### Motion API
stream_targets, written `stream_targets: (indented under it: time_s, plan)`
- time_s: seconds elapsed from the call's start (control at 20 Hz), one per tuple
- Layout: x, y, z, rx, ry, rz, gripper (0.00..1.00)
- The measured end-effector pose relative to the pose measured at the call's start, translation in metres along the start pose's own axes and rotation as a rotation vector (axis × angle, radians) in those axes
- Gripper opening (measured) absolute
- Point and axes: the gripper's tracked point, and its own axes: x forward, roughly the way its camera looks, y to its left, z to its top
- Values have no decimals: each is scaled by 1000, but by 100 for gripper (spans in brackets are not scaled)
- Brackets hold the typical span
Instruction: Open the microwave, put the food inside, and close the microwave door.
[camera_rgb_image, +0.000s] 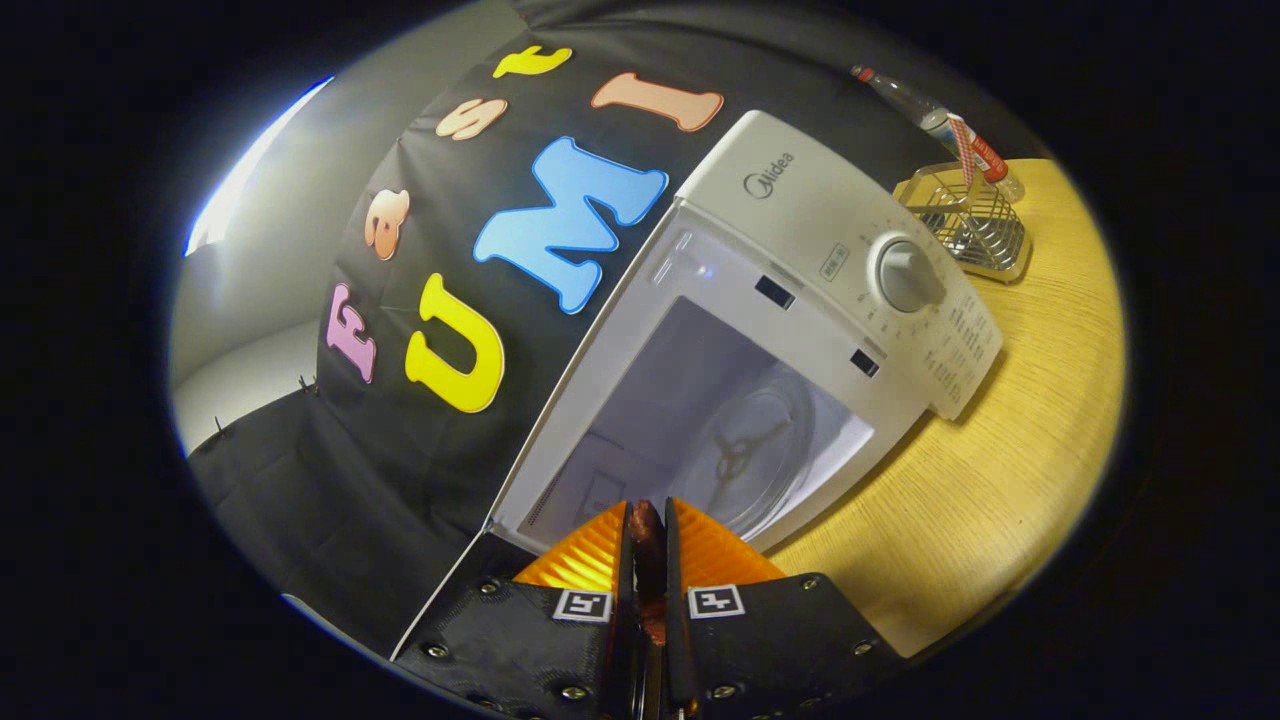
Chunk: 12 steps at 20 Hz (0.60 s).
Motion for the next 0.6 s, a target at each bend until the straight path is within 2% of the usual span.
stream_targets:
  time_s: [0.35,0.6]
  plan:
    - [71,-5,0,79,-54,-56,13]
    - [103,-15,-3,133,-86,-87,13]
